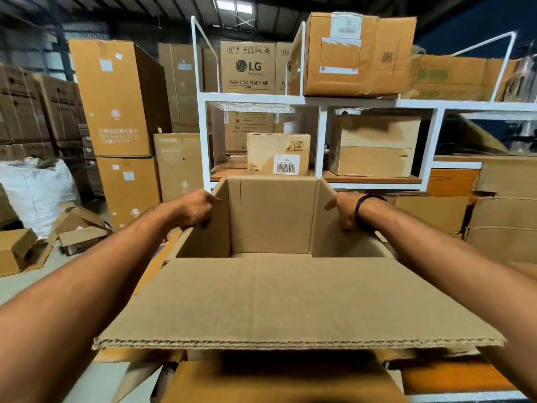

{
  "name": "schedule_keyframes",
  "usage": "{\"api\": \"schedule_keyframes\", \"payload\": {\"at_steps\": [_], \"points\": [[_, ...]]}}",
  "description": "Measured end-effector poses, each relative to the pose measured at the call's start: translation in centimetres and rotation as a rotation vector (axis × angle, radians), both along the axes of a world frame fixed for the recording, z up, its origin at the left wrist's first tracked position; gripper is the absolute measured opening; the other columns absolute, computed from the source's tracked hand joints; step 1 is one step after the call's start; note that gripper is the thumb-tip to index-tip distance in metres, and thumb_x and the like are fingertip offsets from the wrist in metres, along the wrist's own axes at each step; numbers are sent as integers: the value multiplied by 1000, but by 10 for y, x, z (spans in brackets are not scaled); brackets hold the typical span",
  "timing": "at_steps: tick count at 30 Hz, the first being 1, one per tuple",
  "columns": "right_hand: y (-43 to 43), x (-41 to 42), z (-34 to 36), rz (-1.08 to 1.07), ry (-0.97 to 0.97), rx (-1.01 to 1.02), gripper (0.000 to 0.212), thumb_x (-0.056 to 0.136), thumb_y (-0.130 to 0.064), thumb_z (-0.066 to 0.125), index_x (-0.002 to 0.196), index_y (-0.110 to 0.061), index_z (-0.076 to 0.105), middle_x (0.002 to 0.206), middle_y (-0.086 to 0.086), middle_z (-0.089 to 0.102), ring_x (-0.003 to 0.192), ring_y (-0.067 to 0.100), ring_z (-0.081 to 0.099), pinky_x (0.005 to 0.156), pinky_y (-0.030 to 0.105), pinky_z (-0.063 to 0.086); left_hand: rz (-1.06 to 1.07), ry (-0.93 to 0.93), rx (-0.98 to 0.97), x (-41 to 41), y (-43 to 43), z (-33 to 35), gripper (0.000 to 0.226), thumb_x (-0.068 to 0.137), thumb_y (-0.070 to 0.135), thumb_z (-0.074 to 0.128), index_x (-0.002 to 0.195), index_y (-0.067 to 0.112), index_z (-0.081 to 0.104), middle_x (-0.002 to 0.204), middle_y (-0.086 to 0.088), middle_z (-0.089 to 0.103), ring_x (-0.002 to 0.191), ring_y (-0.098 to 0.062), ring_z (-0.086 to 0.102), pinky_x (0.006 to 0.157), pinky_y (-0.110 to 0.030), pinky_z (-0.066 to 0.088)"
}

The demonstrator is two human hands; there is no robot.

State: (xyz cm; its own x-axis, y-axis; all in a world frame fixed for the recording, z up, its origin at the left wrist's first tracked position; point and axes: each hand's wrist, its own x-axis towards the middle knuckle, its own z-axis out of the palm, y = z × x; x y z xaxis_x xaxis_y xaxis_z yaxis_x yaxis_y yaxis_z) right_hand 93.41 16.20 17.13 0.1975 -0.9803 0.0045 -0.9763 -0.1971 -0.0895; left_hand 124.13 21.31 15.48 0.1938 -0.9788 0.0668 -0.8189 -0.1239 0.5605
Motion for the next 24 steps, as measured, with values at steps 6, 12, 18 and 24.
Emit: {"api": "schedule_keyframes", "payload": {"at_steps": [6, 12, 18, 24], "points": [[-13, 4, -36, -14, -7, 35, 75, 79, -1, 67, 143, -30, 41, 139, 9, 50, 120, 28, 54, 97, 40, 49, 5, -31, 15, 0, -1, -37, 65, 83, -9, 44, 143, 15, 41, 133, -18, 53, 81, -21, 57, 70, -36, 51], [-16, 0, -74, -39, 1, 73, 71, 83, -5, 65, 144, -29, 39, 135, 10, 51, 119, 28, 54, 98, 38, 47, 4, -67, 43, -5, 0, -64, 60, 89, -2, 43, 145, 19, 37, 136, -14, 51, 91, -18, 58, 70, -33, 55], [-26, 2, -84, -54, 24, 34, 70, 85, -21, 63, 144, -41, 33, 130, 9, 54, 115, 28, 56, 95, 42, 50, 34, -157, 42, -2, -3, -69, 61, 88, 3, 47, 145, 21, 37, 138, -10, 51, 97, -16, 60, 77, -32, 53], [-27, -7, -88, -64, -110, 7, 66, 82, -46, 64, 142, -36, 37, 126, 5, 58, 113, 26, 56, 95, 44, 49, 178, -153, -174, -6, 9, -69, 51, 91, 44, 54, 140, 33, 43, 129, -5, 61, 105, -22, 62, 89, -39, 53]]}}
